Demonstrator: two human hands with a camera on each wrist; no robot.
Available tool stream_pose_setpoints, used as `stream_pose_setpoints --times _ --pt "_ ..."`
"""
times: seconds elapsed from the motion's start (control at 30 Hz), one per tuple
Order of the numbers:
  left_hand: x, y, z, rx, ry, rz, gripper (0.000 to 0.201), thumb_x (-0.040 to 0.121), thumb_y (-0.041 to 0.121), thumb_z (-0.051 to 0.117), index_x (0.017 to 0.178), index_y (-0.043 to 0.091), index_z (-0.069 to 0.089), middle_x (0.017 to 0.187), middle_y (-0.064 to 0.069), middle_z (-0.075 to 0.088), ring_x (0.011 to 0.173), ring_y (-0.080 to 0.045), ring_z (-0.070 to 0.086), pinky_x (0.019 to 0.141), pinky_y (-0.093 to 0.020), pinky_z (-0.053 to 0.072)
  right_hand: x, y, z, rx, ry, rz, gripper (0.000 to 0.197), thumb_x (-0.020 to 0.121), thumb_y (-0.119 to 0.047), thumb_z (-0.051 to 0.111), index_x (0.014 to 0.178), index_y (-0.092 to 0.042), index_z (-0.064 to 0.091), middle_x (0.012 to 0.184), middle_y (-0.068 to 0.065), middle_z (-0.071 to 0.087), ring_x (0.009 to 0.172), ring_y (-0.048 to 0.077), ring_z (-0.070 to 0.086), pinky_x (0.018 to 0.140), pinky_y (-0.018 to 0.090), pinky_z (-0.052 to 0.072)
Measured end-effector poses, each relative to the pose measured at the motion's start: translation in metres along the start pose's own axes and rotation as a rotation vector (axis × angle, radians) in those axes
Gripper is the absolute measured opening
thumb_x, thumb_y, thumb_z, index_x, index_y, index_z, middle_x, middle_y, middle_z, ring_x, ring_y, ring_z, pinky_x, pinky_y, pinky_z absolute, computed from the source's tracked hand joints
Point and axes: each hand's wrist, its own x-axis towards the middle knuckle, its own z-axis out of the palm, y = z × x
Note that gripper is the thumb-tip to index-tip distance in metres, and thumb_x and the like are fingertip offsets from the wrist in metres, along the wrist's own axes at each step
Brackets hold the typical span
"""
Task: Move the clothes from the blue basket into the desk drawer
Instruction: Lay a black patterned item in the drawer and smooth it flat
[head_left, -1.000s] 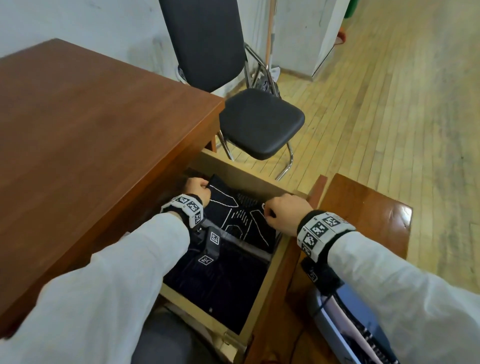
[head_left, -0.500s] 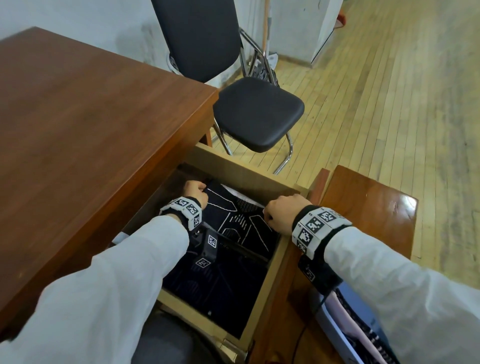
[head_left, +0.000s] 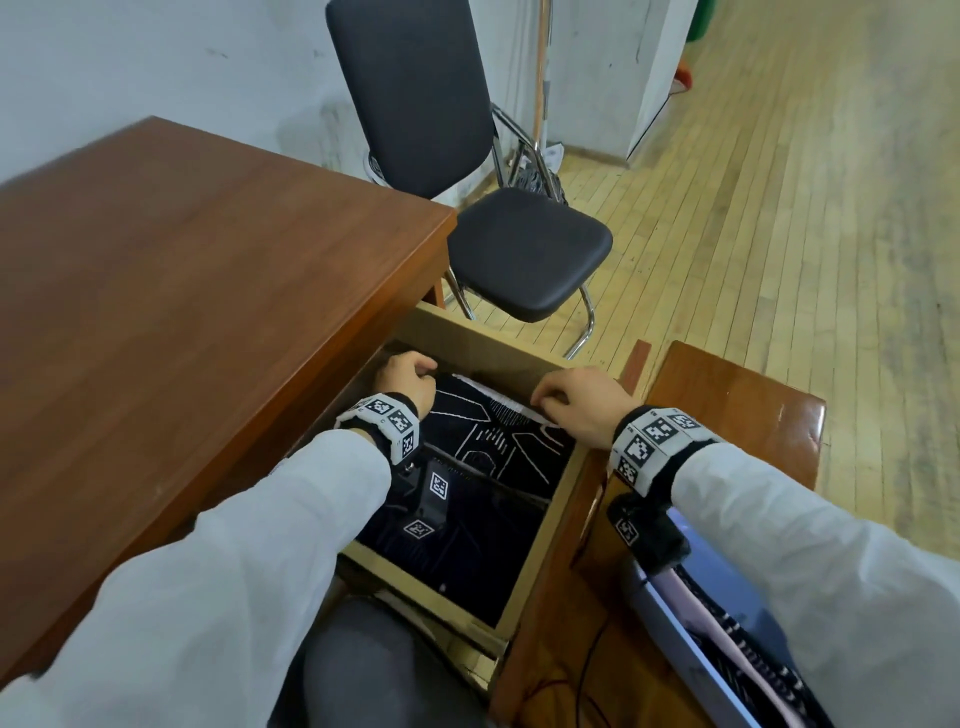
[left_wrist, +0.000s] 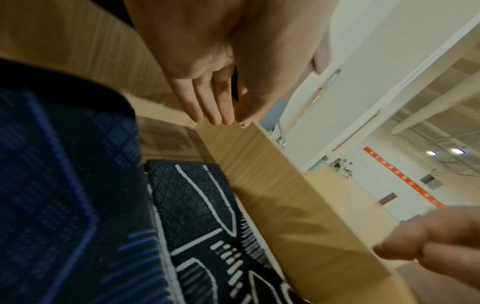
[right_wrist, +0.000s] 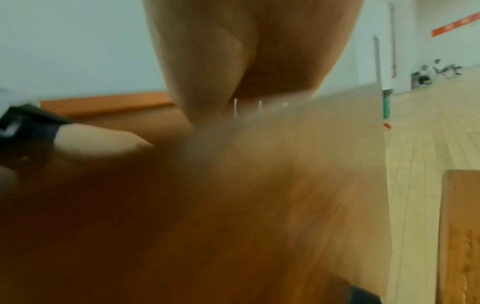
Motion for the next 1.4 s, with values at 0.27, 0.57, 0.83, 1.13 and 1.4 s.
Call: stream_pose_setpoints --times 0.27,0.57,0.83,1.13,1.4 --pt "-0.084 0.073 0.015 -0.115 -0.047 0.231 0.023 0.092 0.011 0.055 0.112 0.014 0.067 0.118 -0.006 0.066 0.113 -0.022 0.060 0.098 -0.032 0.046 -0.083 0.028 -0.030 0.032 0.063 0.247 0.026 0.092 -0.027 0.053 0.094 -0.007 0.069 0.090 0.009 0.070 0.083 0.022 0.064 0.073 0.034 0.055" --pt "-0.167 0.119 0.060 -0.086 -0.170 0.334 0.022 0.094 0.014 0.054 0.112 0.016 0.066 0.122 -0.003 0.065 0.115 -0.021 0.059 0.098 -0.032 0.045 -0.166 0.062 -0.009 0.009 -0.151 0.476 0.024 0.087 -0.033 0.062 0.080 -0.010 0.069 0.082 0.005 0.071 0.072 0.018 0.064 0.076 0.030 0.056" --pt "-0.182 0.118 0.068 -0.052 -0.196 0.333 0.021 0.095 0.015 0.055 0.113 0.016 0.065 0.124 -0.004 0.063 0.117 -0.020 0.057 0.100 -0.034 0.045 -0.170 0.072 0.026 -0.059 -0.269 0.507 0.023 0.080 -0.027 0.067 0.100 -0.018 0.071 0.090 0.001 0.061 0.082 0.019 0.055 0.087 0.033 0.052" --pt "-0.182 0.112 0.074 -0.008 -0.227 0.325 0.018 0.093 0.016 0.058 0.109 0.017 0.066 0.118 -0.004 0.065 0.112 -0.021 0.061 0.100 -0.038 0.049 -0.182 0.074 0.012 -0.117 -0.291 0.459 0.020 0.089 -0.028 0.061 0.090 -0.010 0.070 0.078 0.004 0.058 0.076 0.019 0.055 0.074 0.032 0.052" --pt "-0.179 0.112 0.085 -0.052 -0.401 0.336 0.040 0.090 0.028 0.061 0.128 0.017 0.056 0.129 -0.001 0.060 0.119 -0.018 0.056 0.101 -0.033 0.046 -0.188 0.069 -0.048 -0.051 -0.074 0.458 0.036 0.098 -0.018 0.038 0.109 0.003 0.065 0.110 0.017 0.063 0.095 0.027 0.059 0.072 0.029 0.042"
